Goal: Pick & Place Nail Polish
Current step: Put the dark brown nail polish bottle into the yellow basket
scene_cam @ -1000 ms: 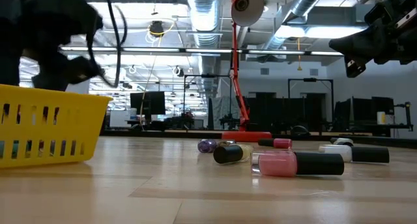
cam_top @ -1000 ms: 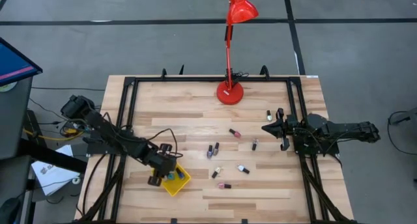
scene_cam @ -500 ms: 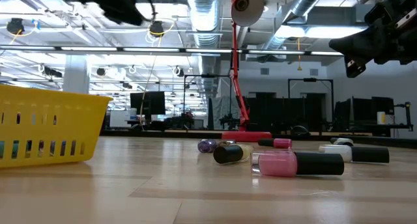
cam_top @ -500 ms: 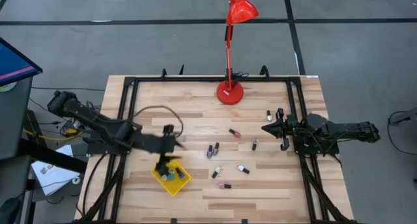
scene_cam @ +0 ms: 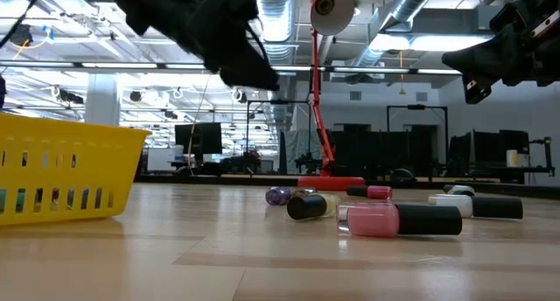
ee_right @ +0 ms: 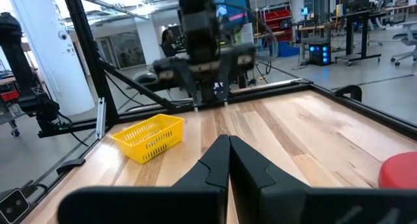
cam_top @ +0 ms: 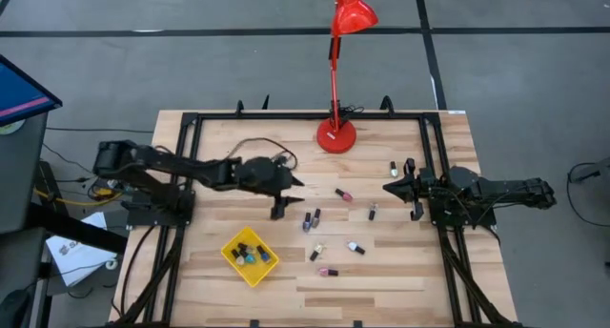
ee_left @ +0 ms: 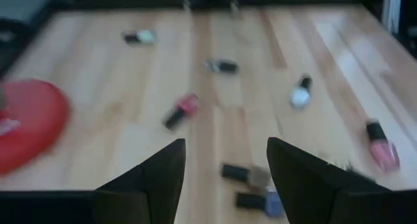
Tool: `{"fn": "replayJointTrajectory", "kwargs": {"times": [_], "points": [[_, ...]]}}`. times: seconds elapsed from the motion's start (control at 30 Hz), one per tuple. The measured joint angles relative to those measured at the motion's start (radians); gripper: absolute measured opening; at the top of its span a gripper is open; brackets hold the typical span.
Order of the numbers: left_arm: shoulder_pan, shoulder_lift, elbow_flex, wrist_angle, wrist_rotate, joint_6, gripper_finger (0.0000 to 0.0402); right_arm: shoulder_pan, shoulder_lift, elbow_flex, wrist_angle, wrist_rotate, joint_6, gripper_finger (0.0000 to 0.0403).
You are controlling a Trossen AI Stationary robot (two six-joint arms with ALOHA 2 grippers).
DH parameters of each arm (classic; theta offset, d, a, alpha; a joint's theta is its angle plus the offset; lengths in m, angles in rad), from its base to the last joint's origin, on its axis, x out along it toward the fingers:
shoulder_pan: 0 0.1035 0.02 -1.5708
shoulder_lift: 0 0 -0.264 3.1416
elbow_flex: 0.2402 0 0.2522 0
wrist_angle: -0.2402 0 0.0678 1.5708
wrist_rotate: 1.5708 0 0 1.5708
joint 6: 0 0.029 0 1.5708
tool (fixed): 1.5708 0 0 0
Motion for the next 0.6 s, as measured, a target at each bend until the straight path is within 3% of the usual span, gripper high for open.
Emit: {"fn": "replayJointTrajectory", "kwargs": {"times": [0.1, 0.3, 0.4, 0.6], "points": [[-0.030, 0.067, -0.002, 0.003, -0.030, 0.000, 0.0212, 0.000, 0.000, 0.000, 0.000, 0.000, 0.000, 0.0000], [-0.078, 0.183, -0.002, 0.096, -0.201, -0.016, 0.0212, 0.000, 0.000, 0.000, 0.000, 0.000, 0.000, 0.0000], [-0.092, 0.238, -0.001, 0.209, -0.239, -0.043, 0.0212, 0.000, 0.000, 0.000, 0.000, 0.000, 0.000, 0.0000], [-0.134, 0.322, 0.046, 0.214, -0.280, -0.064, 0.0212, 0.000, 0.000, 0.000, 0.000, 0.000, 0.000, 0.0000]]}}
